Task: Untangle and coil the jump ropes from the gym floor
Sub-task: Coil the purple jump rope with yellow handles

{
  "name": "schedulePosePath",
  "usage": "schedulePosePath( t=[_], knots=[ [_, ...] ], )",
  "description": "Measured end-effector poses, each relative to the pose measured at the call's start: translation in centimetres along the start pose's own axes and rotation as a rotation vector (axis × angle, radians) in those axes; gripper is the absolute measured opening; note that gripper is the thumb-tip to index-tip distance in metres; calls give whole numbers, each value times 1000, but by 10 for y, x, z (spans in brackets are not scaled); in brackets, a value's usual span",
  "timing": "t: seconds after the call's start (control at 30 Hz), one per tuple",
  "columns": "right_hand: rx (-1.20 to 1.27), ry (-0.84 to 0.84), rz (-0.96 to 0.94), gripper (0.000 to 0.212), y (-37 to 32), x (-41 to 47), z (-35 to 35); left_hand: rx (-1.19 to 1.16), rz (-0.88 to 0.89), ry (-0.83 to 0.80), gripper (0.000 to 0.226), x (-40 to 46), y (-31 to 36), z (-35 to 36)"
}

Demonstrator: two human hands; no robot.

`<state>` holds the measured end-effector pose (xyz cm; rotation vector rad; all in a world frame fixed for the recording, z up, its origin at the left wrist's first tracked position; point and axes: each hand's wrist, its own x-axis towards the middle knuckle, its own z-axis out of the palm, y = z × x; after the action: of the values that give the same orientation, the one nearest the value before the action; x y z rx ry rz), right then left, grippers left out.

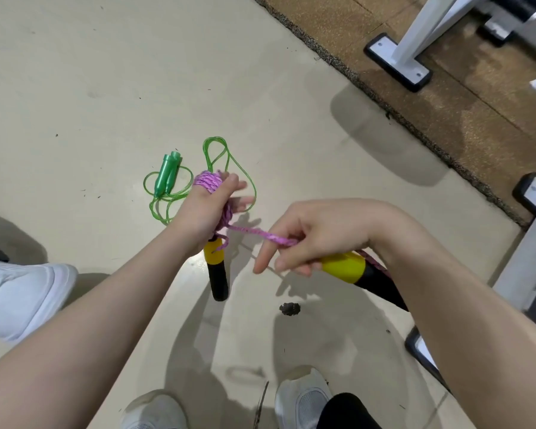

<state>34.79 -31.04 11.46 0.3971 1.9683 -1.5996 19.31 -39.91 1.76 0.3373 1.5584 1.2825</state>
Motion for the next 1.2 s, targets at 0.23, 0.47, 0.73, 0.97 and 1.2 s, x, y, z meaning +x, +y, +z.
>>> schedulePosePath(
  t=[0.23, 0.47, 0.73, 0.97, 1.2],
  knots=[
    [182, 664, -204, 13, 11, -9, -20, 39, -187, -645, 92, -26, 33, 27],
    [447, 972, -157, 18, 21, -7, -34, -97, -192, -941, 95, -24, 70, 54],
    [674, 799, -199, 45, -30, -56, -43, -11, -147, -1140, 96, -32, 154, 90],
    [556, 1068, -214, 42, -133, -132, -77, 148, -63, -1168, 88, -75, 273, 130],
    [517, 1144, -85, 60, -249, -267, -110, 108, -76, -1107, 77, -156, 410, 180]
  ],
)
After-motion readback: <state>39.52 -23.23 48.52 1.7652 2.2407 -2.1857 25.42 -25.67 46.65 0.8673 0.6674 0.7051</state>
